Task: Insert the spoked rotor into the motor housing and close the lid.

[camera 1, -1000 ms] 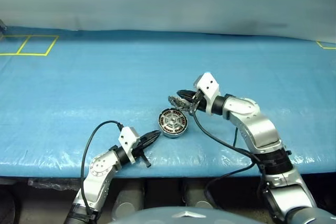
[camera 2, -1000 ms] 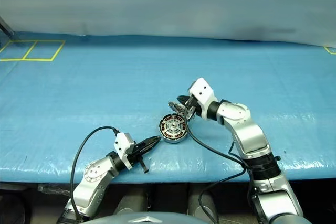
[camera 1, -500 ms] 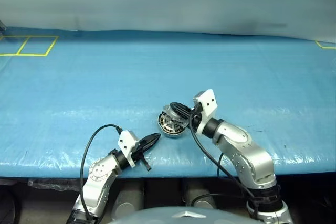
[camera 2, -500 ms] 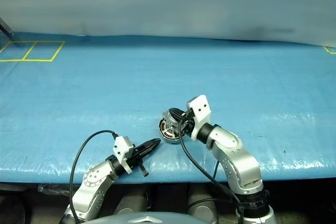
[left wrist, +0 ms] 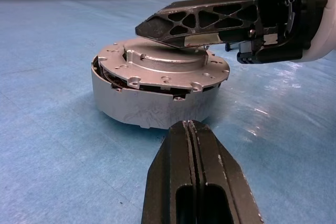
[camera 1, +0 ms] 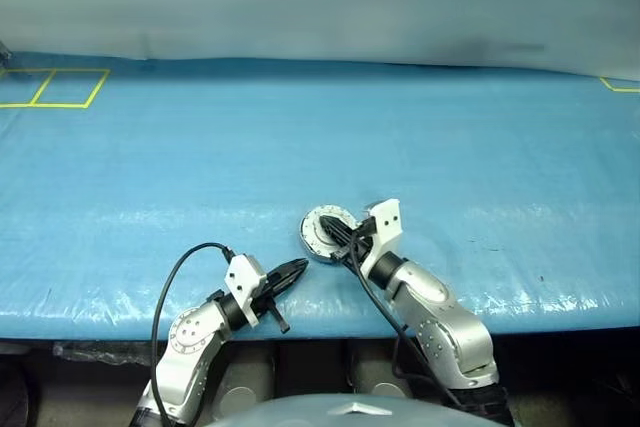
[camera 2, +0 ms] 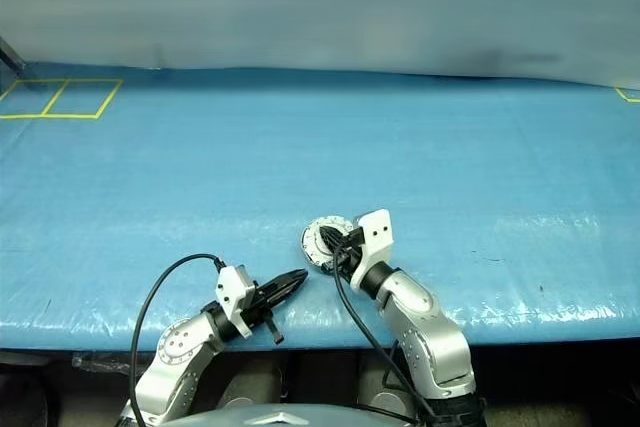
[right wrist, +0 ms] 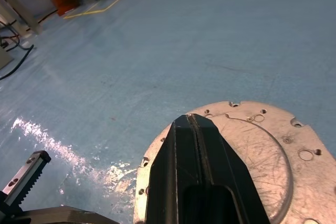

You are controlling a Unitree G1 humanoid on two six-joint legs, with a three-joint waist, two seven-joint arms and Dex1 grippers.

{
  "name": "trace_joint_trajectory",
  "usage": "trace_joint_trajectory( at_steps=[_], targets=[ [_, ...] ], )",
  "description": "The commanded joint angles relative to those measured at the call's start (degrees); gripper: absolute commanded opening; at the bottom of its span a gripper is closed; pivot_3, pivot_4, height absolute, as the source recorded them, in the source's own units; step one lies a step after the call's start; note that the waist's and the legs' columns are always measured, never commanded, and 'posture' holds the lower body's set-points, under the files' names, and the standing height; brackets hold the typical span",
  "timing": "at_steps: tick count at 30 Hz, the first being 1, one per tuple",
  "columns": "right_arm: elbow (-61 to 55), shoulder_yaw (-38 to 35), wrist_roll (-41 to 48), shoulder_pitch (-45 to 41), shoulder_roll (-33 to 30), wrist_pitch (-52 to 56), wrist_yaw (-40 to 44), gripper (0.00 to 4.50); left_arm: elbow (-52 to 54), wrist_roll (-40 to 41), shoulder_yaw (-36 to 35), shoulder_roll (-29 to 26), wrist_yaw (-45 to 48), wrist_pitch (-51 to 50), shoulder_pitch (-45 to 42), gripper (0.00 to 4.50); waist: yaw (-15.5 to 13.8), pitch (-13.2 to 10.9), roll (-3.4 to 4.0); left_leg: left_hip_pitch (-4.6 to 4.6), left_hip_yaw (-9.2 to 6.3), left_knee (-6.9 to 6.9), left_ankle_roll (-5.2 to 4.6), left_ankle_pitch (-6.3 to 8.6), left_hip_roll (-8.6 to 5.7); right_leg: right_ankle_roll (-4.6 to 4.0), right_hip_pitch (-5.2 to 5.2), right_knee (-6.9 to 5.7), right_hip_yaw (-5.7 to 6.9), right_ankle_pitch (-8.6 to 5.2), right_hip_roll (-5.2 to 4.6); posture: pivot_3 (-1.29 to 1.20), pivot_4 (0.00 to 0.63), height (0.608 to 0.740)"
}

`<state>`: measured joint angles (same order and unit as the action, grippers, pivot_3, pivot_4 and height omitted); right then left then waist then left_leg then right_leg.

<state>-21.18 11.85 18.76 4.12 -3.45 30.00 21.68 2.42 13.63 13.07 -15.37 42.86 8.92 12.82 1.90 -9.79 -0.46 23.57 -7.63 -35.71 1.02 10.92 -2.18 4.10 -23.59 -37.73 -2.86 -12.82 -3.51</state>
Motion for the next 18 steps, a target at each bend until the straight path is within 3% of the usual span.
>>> trace_joint_trajectory(
  at_steps=[1, 11, 15, 18],
  targets=[
    [0.1, 1.34, 0.58, 1.08, 0.34, 0.56, -0.31, 0.0, 2.92, -0.19, 0.1, -0.43, -0.38, 0.21, 0.34, 0.04, 0.02, 0.01, 0.0, 0.0, 0.0, 0.02, 0.0, 0.0, 0.01, -0.01, 0.0, 0.01, 0.01, -0.01, 0.0, 0.0, 0.15, 0.74],
    [-9.61, -3.25, 7.37, -1.87, -8.08, 2.69, 5.49, 0.0, 3.36, -0.48, -0.05, -0.28, -3.04, -1.14, 0.61, 0.04, 0.06, -0.01, 0.02, 0.09, -0.01, 0.14, 0.0, 0.0, 0.0, 0.0, -0.08, 0.14, 0.04, -0.04, -0.01, 0.0, 0.15, 0.74],
    [-10.84, -5.39, 7.8, -3.52, -10.47, 2.57, 5.02, 0.86, 3.34, -0.47, 0.34, -0.23, -3.27, -1.71, 0.11, 0.0, 0.04, -0.01, 0.01, 0.09, -0.02, 0.14, 0.0, 0.0, -0.01, 0.0, -0.07, 0.14, 0.07, -0.04, -0.01, 0.0, 0.15, 0.74],
    [-10.94, -6.42, 8.05, -4.1, -11.41, 2.29, 4.65, 1.94, 3.4, -0.49, 0.46, -0.27, -3.27, -2.02, -0.16, 0.0, 0.03, -0.01, 0.01, 0.11, -0.01, 0.17, 0.0, 0.0, -0.08, -0.01, -0.07, 0.19, 0.07, -0.04, -0.01, 0.0, 0.15, 0.74]
  ],
)
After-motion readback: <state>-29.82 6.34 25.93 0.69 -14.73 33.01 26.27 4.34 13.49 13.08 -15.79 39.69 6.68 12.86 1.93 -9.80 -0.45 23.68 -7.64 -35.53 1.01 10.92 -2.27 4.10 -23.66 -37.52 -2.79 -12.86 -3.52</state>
